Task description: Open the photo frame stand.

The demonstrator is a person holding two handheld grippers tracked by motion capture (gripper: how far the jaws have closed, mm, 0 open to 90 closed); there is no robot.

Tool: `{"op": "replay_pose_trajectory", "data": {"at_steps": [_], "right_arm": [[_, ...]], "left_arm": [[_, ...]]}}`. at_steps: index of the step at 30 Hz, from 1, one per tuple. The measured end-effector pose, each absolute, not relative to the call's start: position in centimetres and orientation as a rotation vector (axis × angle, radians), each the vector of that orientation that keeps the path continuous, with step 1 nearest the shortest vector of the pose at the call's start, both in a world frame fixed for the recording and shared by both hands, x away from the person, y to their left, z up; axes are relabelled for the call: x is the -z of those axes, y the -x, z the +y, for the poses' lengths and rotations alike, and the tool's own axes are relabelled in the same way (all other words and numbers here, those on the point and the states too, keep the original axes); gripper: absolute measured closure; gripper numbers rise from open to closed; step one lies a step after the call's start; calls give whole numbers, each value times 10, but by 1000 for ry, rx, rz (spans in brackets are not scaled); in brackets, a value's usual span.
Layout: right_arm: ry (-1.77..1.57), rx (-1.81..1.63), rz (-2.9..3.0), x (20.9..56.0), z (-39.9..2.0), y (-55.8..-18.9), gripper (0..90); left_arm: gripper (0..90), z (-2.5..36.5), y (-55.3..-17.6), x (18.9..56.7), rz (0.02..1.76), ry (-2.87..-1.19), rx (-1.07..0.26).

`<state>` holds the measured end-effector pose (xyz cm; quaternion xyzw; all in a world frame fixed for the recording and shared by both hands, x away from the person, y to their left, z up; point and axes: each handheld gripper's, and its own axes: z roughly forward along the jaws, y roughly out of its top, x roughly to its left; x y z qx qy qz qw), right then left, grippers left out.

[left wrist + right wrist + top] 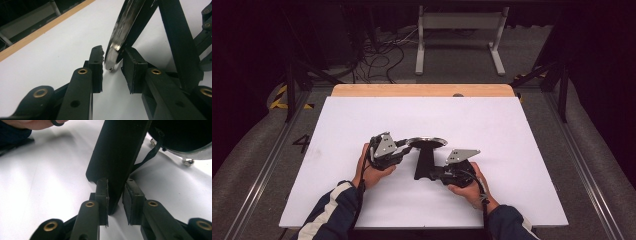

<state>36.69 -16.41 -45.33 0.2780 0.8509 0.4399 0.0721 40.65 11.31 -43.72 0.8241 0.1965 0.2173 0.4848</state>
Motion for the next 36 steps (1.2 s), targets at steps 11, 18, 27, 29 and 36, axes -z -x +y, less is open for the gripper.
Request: {"op": "replay_pose_trajectory", "data": {"at_steps": [11,18,27,29,36], "right_arm": [[-845,-1327,2458,437,-175,-359,749],[-854,-1304,2370,427,-174,-351,862],[-851,-1324,2275,418,-168,-342,900],[-835,-1334,2260,416,-165,-339,900],[-796,-1338,2254,417,-153,-335,900]], "left_arm": [[525,135,-398,426,483,-2048,-507],[427,142,-399,419,542,-1999,-530],[411,128,-402,418,517,-1987,-472],[416,124,-403,419,517,-1994,-479],[554,113,-407,419,448,-2020,-457]]}}
